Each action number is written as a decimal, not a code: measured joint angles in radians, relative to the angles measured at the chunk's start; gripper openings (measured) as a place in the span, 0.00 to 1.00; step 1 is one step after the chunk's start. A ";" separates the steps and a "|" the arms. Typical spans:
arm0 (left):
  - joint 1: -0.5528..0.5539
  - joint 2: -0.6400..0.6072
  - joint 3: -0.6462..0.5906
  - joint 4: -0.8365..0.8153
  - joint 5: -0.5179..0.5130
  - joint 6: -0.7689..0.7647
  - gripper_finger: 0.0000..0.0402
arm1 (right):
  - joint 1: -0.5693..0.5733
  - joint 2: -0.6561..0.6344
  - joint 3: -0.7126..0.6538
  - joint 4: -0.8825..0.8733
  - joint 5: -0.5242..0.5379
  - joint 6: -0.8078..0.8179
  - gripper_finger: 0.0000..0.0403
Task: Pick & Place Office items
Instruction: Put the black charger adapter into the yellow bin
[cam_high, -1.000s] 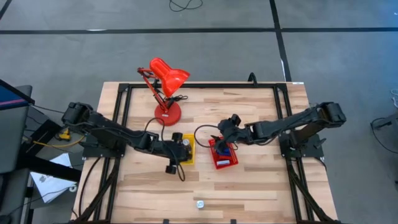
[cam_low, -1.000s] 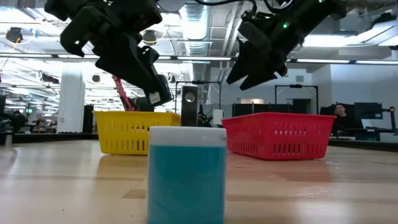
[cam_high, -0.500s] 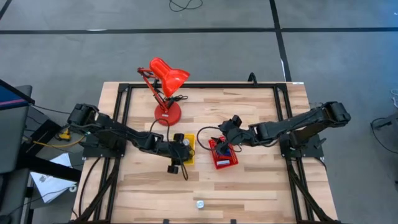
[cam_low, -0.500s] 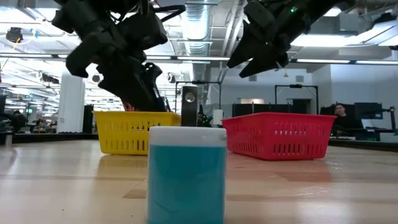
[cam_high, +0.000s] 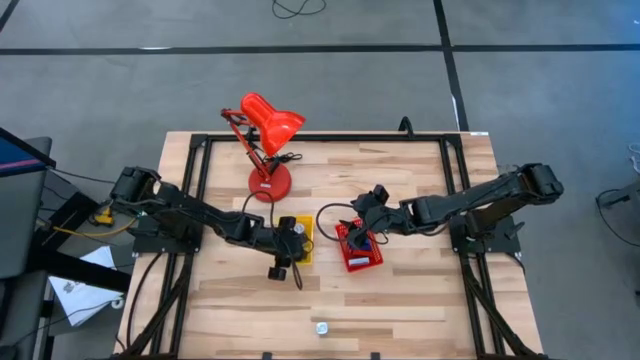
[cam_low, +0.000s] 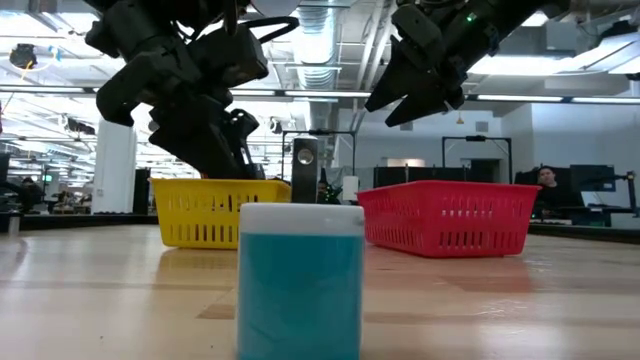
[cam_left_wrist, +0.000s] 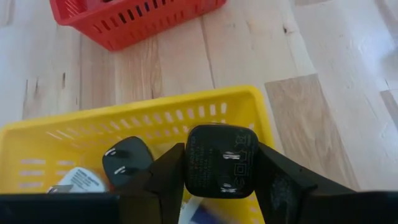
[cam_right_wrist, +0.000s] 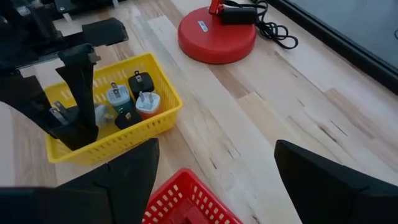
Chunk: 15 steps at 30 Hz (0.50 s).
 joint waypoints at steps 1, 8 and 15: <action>0.000 0.000 0.000 0.001 0.000 0.000 0.39 | 0.000 0.000 0.000 0.000 0.000 0.000 0.77; 0.000 0.000 0.000 -0.033 0.007 -0.017 0.42 | 0.000 0.000 0.000 -0.001 -0.004 0.000 0.77; 0.000 0.000 0.000 -0.030 0.007 -0.018 0.41 | 0.000 0.000 0.000 -0.002 -0.005 -0.001 0.77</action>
